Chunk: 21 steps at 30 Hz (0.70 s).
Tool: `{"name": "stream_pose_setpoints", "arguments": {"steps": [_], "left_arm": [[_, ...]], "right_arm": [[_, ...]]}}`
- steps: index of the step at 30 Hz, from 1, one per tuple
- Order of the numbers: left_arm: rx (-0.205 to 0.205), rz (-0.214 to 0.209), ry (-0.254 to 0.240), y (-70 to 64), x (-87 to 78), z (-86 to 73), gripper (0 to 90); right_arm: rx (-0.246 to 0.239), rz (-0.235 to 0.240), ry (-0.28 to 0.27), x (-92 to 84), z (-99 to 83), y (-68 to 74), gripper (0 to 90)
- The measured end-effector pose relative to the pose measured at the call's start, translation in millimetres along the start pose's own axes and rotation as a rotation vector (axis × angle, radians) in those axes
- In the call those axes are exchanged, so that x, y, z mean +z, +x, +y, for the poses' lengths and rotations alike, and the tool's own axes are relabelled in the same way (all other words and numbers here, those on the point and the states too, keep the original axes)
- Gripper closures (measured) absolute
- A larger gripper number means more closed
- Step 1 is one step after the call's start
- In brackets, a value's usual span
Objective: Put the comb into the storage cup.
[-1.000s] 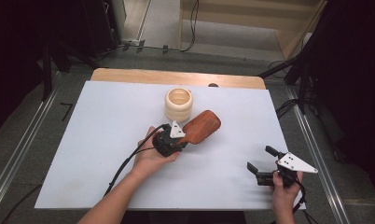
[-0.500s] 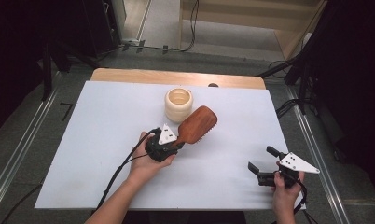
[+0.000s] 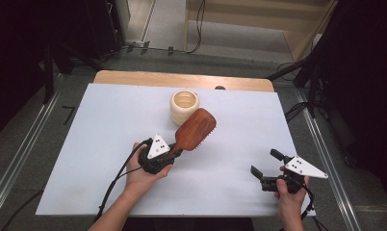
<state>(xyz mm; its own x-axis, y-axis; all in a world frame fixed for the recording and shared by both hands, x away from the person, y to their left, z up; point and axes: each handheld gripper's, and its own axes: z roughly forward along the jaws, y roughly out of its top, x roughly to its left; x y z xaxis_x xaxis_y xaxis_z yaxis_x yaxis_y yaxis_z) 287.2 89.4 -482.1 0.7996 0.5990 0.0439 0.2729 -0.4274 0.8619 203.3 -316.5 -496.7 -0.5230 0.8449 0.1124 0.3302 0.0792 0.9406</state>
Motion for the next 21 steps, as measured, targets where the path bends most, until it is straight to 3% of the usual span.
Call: {"name": "stream_pose_setpoints", "arguments": {"steps": [11,21], "left_arm": [[-0.032,0.000,-0.039,1.2,-11.3,-9.9,72.0],[-0.045,0.001,-0.072,1.9,-15.8,-12.0,72.0]], "right_arm": [[-0.006,0.002,0.008,10.2,26.1,21.8,0.0],[-0.022,0.072,-0.002,28.1,51.5,37.9,0.0]]}}
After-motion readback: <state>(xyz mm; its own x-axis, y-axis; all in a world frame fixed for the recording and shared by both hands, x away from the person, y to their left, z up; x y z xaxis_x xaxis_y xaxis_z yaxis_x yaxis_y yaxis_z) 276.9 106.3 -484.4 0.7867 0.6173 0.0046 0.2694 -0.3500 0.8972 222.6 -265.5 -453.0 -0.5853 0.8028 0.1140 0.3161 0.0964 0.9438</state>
